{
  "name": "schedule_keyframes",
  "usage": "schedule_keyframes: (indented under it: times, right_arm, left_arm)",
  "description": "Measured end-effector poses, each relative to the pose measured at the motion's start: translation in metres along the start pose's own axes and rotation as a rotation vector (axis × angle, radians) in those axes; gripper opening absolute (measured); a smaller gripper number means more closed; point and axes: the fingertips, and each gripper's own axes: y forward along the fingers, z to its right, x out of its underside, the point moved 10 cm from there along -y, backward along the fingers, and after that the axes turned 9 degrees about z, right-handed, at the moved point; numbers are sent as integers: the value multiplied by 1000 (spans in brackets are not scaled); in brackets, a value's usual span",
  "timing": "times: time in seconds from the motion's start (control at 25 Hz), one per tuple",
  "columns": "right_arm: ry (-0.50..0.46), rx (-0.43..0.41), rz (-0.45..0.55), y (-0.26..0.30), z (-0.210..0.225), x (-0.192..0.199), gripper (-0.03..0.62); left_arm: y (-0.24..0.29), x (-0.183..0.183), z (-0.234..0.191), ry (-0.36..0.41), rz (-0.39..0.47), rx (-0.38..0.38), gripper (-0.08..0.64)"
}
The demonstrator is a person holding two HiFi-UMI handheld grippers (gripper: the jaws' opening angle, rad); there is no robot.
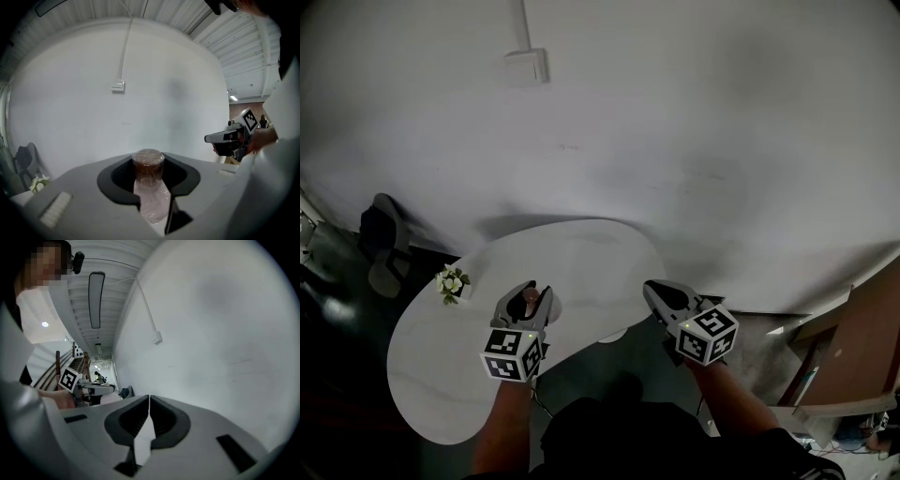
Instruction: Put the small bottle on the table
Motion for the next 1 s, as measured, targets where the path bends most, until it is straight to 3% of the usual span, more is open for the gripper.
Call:
schedule_keyframes:
  times: [0.2,0.76,1.0]
  right_arm:
    - [-2,-26,-19,19,-2,3,12]
    - [-4,46,-34,77,-28,10,12]
    - [5,85,-44,92,-11,12,12]
  left_arm:
    - [15,3,-8,-1,0,15,138]
    - [46,28,-50,12,-27,150,138]
    - [71,32,-58,0,-37,178,138]
